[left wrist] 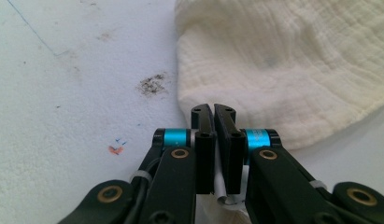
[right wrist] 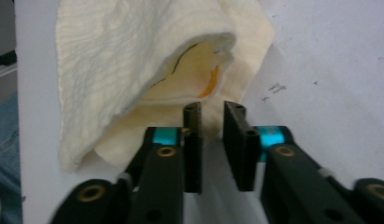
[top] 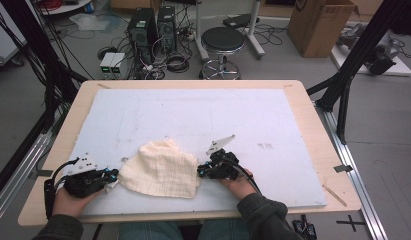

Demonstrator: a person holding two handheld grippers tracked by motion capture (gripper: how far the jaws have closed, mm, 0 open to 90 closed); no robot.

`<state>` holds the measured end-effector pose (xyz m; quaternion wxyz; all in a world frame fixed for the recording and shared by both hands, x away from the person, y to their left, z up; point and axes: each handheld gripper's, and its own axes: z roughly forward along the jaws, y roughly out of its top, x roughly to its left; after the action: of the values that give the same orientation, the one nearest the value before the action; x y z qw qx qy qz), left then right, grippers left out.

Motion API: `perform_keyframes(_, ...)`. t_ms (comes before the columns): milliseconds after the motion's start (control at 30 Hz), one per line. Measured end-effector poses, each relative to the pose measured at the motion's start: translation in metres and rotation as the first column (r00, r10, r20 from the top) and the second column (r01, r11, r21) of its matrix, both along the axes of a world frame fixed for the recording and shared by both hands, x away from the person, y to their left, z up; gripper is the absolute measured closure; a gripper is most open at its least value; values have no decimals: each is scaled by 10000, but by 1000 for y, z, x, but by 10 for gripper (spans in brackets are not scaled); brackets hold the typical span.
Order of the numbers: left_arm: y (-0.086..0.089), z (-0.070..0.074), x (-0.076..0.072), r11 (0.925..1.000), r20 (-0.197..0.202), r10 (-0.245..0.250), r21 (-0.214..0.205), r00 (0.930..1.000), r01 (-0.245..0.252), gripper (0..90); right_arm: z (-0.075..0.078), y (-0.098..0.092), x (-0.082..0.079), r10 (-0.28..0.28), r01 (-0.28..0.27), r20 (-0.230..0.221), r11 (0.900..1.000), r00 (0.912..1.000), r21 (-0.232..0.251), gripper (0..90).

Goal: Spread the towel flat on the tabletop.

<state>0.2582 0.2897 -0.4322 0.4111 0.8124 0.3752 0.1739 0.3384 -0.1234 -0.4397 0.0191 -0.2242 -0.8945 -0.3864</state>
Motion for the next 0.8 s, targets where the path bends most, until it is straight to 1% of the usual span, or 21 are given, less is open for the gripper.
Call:
perform_keyframes(67,-1,0,-1,10000,42,-68,-21,10000,68,862,1,0,-2,72,-67,261,9998,9996,-191,892)
perform_keyframes(100,-2,1,-1,9999,65,-110,7,9999,110,862,2,0,-2,57,-51,260,9997,9996,-230,893)
perform_keyframes(200,-3,0,0,9999,53,-82,66,10000,81,862,5,-6,-4,23,-18,252,9998,9997,-208,893)
perform_keyframes(233,-3,0,0,9999,46,-73,103,10000,72,862,6,-7,-5,33,-24,357,9997,9994,-250,893)
perform_keyframes(267,-2,0,0,10000,33,-29,53,10000,29,862,7,-8,-6,19,-8,406,9996,9992,-272,893)
perform_keyframes(300,-1,0,0,10000,37,-3,100,10000,2,862,8,-10,-7,3,-1,362,10000,9993,-71,893)
perform_keyframes(367,0,0,0,9999,26,70,95,10000,-70,862,12,-12,-9,-5,15,617,9999,9981,-164,893)
perform_keyframes(433,0,0,0,10000,34,74,12,10000,-74,862,14,-15,-8,-60,72,710,9998,9975,-160,893)
perform_keyframes(500,0,0,0,10000,37,34,77,10000,-35,862,17,-21,-6,-189,205,724,9995,9972,-222,893)
perform_keyframes(567,-2,0,0,10000,33,-31,-21,10000,31,862,22,-28,-3,-372,406,896,9985,9953,-371,893)
perform_keyframes(600,-3,0,0,9999,43,-71,-85,10000,72,862,25,-33,0,-493,540,991,9975,9939,-450,893)
perform_keyframes(667,-5,1,-1,9998,51,-147,-158,9999,148,862,36,-46,10,-869,952,1302,9937,9877,-594,893)
perform_keyframes(700,-6,1,-1,9997,71,-203,-145,9998,204,862,40,-50,13,-1057,1151,1357,9913,9851,-633,893)
perform_keyframes(733,-8,2,-1,9995,74,-293,-150,9995,294,863,44,-57,20,-1273,1399,1534,9874,9799,-743,893)
perform_keyframes(800,-12,2,-1,9989,128,-417,-195,9990,420,862,50,-69,33,-1713,1864,1686,9794,9707,-781,893)
